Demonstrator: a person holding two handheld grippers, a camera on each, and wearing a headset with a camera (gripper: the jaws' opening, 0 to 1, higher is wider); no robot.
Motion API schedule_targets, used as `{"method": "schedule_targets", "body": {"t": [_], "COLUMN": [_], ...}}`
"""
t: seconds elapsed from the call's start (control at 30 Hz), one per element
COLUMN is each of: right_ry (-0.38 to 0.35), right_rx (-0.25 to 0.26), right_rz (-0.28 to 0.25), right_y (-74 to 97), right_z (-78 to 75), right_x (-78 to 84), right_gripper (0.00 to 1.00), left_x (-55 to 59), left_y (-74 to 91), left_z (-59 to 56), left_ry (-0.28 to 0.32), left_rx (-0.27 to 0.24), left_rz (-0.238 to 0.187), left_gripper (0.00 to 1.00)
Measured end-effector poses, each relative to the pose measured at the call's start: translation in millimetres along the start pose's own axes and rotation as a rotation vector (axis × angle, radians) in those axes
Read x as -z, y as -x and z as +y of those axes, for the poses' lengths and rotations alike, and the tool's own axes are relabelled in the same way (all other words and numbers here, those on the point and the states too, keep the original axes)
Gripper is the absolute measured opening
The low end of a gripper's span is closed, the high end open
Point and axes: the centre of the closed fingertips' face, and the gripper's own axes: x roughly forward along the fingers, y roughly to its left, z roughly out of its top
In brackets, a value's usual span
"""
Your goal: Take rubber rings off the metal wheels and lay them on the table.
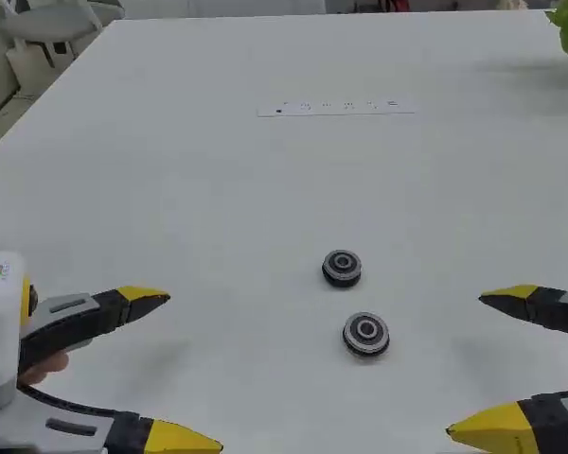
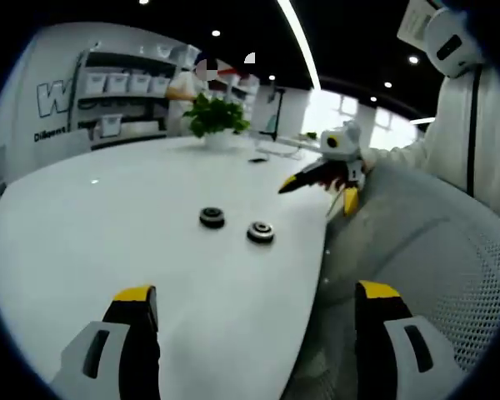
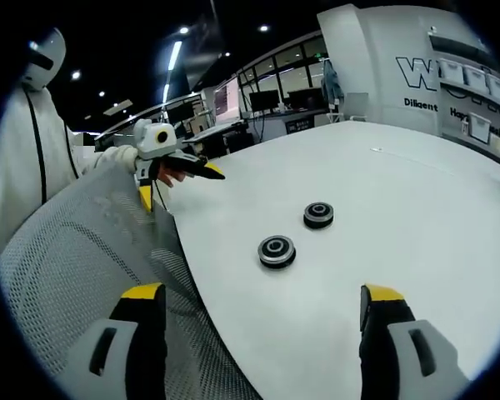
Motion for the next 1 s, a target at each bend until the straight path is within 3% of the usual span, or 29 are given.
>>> {"method": "schedule_targets", "body": {"t": [0.8,1.0], "right_ry": [0.015,0.019], "right_rx": [-0.010,-0.011], "right_rz": [0.027,0.031], "right_y": [-0.6,-1.6], "right_z": [2.1,1.0], "right_x": [4.7,5.9], "right_gripper": [0.92,0.91], "left_x": [3.6,3.9], "left_y": [1.6,1.6], "left_z": [1.1,3.4], "left_ry": [-0.010,-0.041], "left_rx": [-0.010,-0.008], "left_rz": [0.015,0.046], "left_gripper": [1.00,1.00]}}
